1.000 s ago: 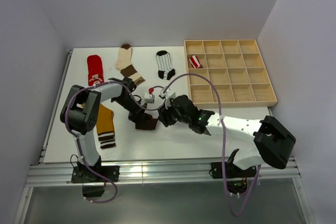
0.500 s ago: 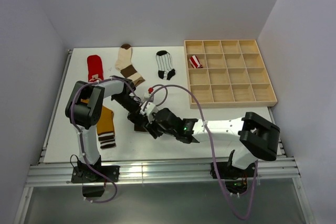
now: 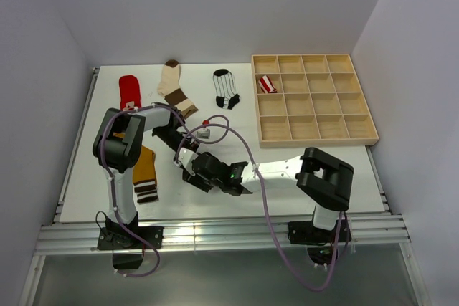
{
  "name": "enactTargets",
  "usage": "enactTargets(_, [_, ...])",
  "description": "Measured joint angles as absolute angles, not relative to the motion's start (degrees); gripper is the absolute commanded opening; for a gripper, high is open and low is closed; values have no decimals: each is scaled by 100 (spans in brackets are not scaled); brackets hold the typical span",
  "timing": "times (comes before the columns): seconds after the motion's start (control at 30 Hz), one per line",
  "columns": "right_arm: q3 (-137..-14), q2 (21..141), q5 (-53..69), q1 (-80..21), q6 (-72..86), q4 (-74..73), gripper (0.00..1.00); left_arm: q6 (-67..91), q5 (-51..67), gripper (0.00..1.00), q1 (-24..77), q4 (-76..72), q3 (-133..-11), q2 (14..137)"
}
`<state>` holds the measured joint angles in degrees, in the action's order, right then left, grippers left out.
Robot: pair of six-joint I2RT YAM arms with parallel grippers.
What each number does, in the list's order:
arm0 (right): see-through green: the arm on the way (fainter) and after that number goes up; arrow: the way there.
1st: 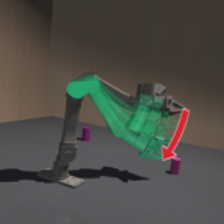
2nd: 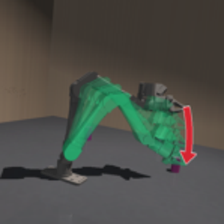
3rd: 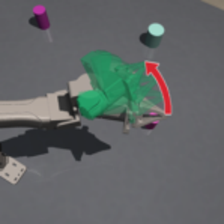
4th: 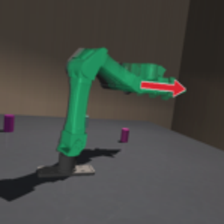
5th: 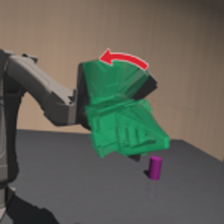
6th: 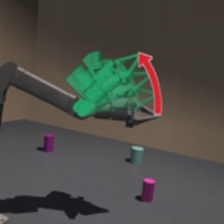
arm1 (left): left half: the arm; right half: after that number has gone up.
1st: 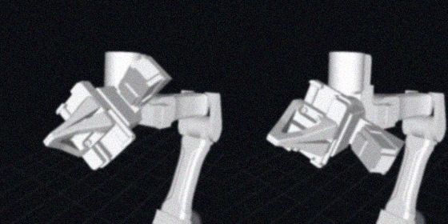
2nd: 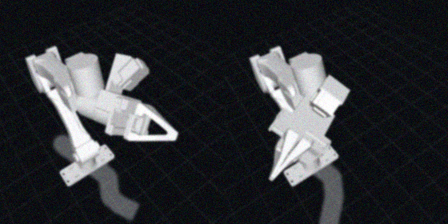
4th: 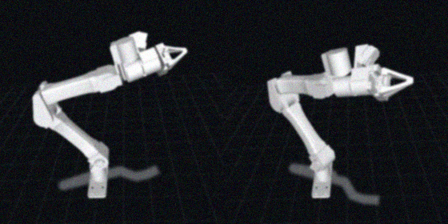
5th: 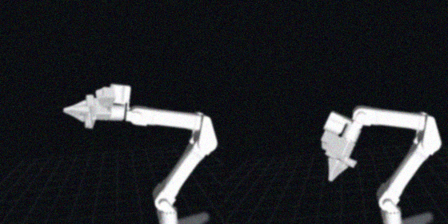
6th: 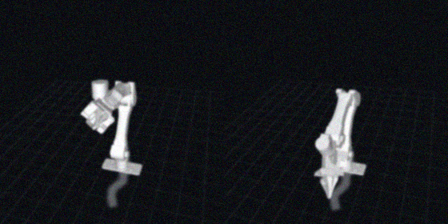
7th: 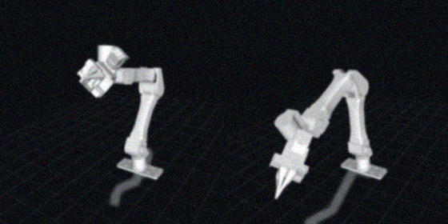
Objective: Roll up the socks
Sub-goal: Roll the sock at the center of the board.
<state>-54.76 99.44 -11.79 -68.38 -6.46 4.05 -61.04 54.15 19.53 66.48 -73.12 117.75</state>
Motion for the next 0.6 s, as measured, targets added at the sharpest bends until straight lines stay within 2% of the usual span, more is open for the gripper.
enactTargets(0.2, [-5586, 10206, -1282, -6838, -742, 318, 55, -6123, 5413, 0, 1953, 6694, -7345, 11804])
enactTargets(0.3, [-5655, 10304, -1323, -6838, -757, 296, 46, -6125, 5406, 1, 1953, 6694, -7354, 11804])
enactTargets(0.33, [-5706, 10366, -1343, -6838, -757, 266, 37, -6125, 5404, 2, 1953, 6692, -7354, 11804])
enactTargets(0.5, [-5865, 10519, -1431, -6847, -799, 198, 17, -6075, 5391, 13, 1852, 6672, -7360, 11802])
enactTargets(0.6, [-5865, 10519, -1431, -6827, -799, 211, 14, -6007, 5433, 19, 1767, 6622, -7363, 11791])
